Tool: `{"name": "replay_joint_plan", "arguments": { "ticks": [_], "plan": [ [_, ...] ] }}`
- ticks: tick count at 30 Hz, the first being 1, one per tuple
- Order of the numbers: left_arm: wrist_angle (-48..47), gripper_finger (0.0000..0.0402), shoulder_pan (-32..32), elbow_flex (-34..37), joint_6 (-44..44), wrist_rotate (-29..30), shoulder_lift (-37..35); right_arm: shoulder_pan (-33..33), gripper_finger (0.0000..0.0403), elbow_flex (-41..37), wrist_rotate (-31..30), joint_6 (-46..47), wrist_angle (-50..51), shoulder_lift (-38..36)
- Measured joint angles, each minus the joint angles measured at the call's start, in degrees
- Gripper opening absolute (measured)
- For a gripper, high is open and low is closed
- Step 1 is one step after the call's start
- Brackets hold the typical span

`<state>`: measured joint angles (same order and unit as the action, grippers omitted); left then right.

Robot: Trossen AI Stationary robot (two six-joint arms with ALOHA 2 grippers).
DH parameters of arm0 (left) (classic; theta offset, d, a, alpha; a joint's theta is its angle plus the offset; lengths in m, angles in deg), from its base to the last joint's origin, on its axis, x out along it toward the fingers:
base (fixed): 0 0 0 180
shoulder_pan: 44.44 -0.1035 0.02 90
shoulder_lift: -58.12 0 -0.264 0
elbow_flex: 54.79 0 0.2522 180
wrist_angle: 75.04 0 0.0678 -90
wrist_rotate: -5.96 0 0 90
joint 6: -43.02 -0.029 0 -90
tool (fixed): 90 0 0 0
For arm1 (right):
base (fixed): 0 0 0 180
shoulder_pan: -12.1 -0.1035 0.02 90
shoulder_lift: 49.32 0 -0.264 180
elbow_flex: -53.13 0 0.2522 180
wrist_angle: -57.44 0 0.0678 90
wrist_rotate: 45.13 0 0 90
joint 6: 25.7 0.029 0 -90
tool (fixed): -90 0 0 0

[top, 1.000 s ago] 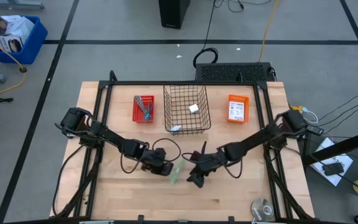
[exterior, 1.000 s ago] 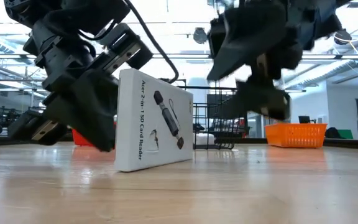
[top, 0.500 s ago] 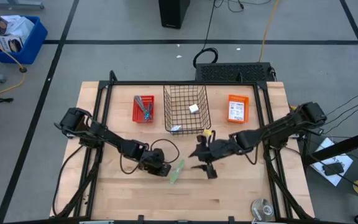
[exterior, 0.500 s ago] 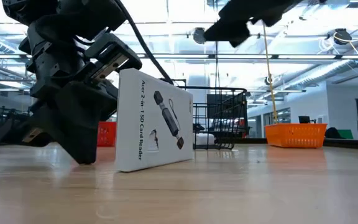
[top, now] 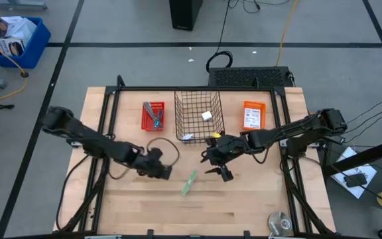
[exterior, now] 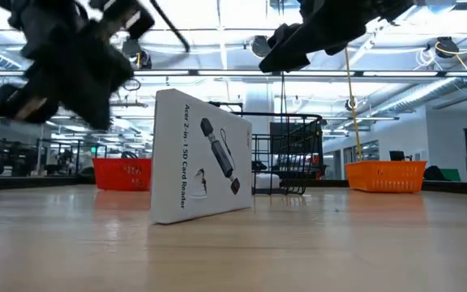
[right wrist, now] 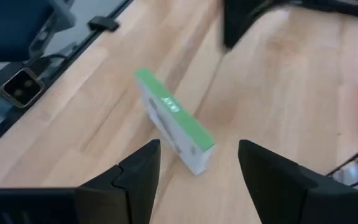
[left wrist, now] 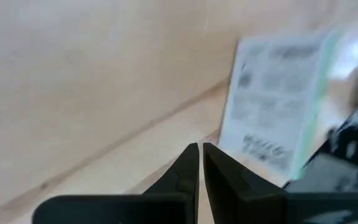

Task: Pick and place items into bin
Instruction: Stack the white box on top of the white box

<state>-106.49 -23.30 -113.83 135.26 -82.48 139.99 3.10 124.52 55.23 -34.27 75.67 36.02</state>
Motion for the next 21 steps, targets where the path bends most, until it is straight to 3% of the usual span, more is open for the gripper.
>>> {"name": "replay_joint_plan", "arguments": {
  "ticks": [9, 14, 21],
  "plan": [
    [-10.2, 0.0026, 0.3, 0.0, 0.6, 20.1, -20.2, 0.3, 0.021, 6.1, 3.5, -5.2, 3.1, 6.2],
    [-14.9, 0.0026, 0.4, 0.0, 0.9, 25.4, -28.0, 0.3, 0.021, 14.2, 3.8, -10.6, 10.5, 12.0],
    [-17.2, 0.0026, 0.5, 0.0, 0.6, 30.1, -32.0, -1.5, 0.021, 18.4, 6.3, -16.0, 13.2, 15.9]
  ]
}}
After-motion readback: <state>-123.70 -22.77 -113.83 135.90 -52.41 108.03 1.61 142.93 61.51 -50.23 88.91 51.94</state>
